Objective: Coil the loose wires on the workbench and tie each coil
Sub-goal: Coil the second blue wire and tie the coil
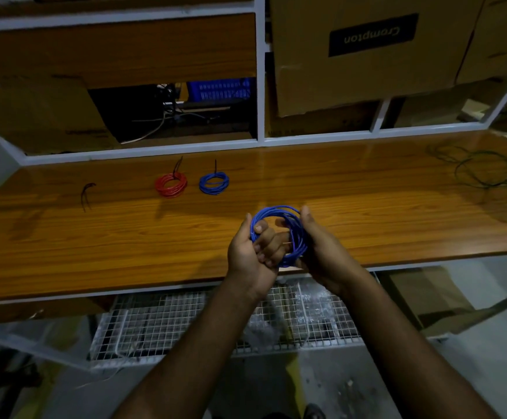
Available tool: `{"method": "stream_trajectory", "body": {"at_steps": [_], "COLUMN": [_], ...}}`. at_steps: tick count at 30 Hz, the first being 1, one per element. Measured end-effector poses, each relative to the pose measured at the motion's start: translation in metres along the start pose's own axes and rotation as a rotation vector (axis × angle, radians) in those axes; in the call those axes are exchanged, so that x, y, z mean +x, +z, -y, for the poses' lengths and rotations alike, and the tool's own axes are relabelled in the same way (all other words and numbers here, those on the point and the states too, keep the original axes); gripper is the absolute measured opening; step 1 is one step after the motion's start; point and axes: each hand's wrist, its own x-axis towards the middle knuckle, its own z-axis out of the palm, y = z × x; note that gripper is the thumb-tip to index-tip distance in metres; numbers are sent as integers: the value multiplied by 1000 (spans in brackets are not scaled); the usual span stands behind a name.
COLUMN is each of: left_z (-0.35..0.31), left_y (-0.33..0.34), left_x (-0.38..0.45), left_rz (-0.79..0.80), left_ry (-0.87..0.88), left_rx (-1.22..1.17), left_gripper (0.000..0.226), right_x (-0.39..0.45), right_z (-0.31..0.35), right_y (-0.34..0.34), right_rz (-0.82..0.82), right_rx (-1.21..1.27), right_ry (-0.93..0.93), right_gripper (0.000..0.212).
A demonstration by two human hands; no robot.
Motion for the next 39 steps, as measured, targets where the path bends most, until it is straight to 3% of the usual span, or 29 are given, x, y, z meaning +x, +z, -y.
{"method": "stream_trajectory", "body": {"at_steps": [5,14,17,22,24,27,29,35,36,39], "left_z": [1,23,31,26,24,19,14,-8,-13,-37], "left_y": [-1,5,3,4,6,11,12,1,-2,-9], "left_x": [2,13,12,8,6,2,0,-6,-8,-19], "left_rz": [-199,-425,-457,-396,-363,-371,-386,-396,-390,-358], "left_ry": [1,31,9,-88,-97,-51,-22,9,-6,-63], "left_rx": [308,583,609,599,638,672,677,694,678,651], "left_gripper": [49,48,46,45,44,47,52,68,72,88], "right_x": [-1,4,2,-2,2,9,10,12,12,14], "right_z": [4,-24,-35,-30,-16,-6,-8,-26,-25,-17], "right_y": [-11,-6,-10,-36,-39,-34,-28,1,6,26], "right_rz": [-16,-113,-218,-149,-101,39,9,-122,-90,96], "right_rx": [176,481,208,-790,-1066,-1217,-1258,-1238,-1281,-1607], "right_ry": [91,176,62,-411,-514,-584,-645,-622,-619,-705], "right_gripper": [34,39,29,40,47,28,10,11,15,57]}}
